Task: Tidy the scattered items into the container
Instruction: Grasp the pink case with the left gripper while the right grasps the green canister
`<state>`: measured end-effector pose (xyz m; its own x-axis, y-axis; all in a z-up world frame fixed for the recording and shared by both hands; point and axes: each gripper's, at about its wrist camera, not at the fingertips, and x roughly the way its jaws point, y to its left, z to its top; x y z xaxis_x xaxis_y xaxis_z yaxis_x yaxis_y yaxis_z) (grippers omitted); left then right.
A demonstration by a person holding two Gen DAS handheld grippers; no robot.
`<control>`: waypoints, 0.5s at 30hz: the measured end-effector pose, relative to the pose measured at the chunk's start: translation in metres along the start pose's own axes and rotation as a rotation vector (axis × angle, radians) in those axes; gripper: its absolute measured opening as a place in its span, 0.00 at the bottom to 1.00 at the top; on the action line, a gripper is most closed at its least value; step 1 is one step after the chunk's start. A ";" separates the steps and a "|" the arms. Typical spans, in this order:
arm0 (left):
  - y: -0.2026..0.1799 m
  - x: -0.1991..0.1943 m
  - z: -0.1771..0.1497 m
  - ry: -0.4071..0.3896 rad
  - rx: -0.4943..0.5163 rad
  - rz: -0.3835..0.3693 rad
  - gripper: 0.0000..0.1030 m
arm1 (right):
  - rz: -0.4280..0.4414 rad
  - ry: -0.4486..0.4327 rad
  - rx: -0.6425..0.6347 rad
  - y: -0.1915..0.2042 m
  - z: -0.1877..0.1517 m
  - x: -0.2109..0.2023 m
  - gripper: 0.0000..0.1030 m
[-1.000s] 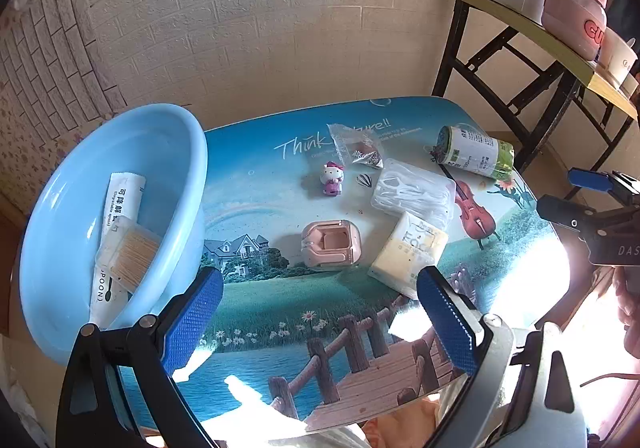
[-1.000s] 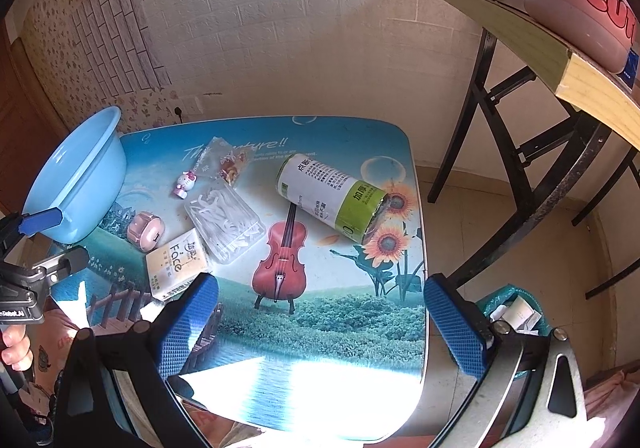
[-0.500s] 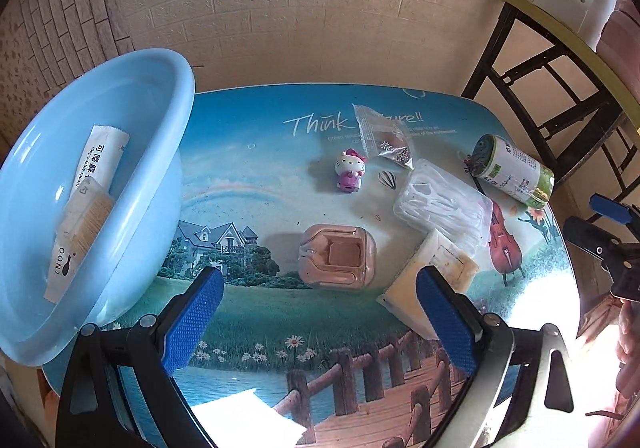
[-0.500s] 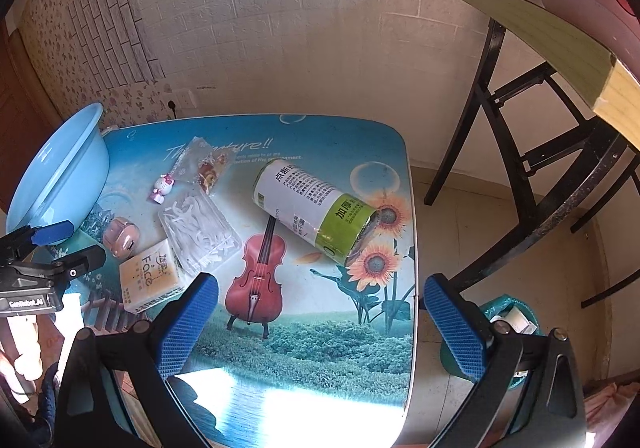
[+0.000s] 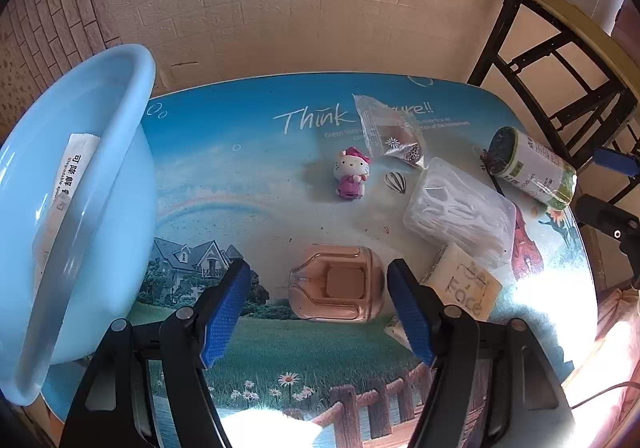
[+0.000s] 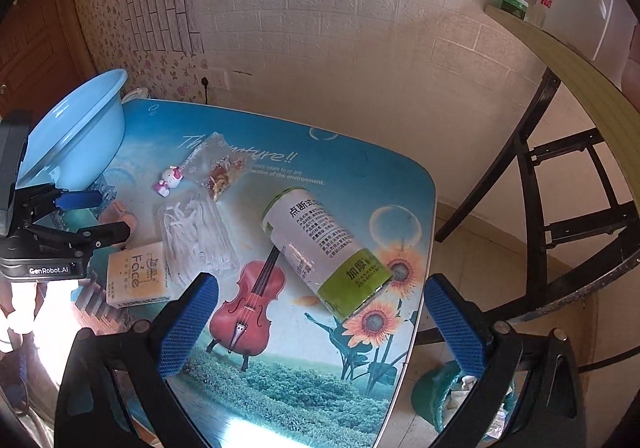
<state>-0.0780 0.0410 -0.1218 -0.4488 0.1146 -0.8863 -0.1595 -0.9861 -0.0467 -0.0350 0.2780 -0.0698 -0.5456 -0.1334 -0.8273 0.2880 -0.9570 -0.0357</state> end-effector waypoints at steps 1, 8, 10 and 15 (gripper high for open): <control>0.000 0.002 0.000 0.004 0.006 -0.006 0.64 | 0.007 -0.003 -0.019 -0.001 0.003 0.002 1.00; 0.002 0.011 0.000 0.027 0.029 -0.033 0.61 | 0.038 0.016 -0.133 -0.003 0.011 0.027 0.99; 0.001 0.012 0.000 0.021 0.039 -0.032 0.60 | 0.050 0.027 -0.160 -0.006 0.012 0.035 0.93; 0.001 0.014 0.002 0.009 0.055 -0.035 0.57 | 0.075 0.074 -0.207 -0.008 0.015 0.051 0.88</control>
<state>-0.0866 0.0424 -0.1333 -0.4343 0.1480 -0.8885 -0.2236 -0.9733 -0.0529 -0.0766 0.2750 -0.1034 -0.4600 -0.1755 -0.8704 0.4848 -0.8709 -0.0806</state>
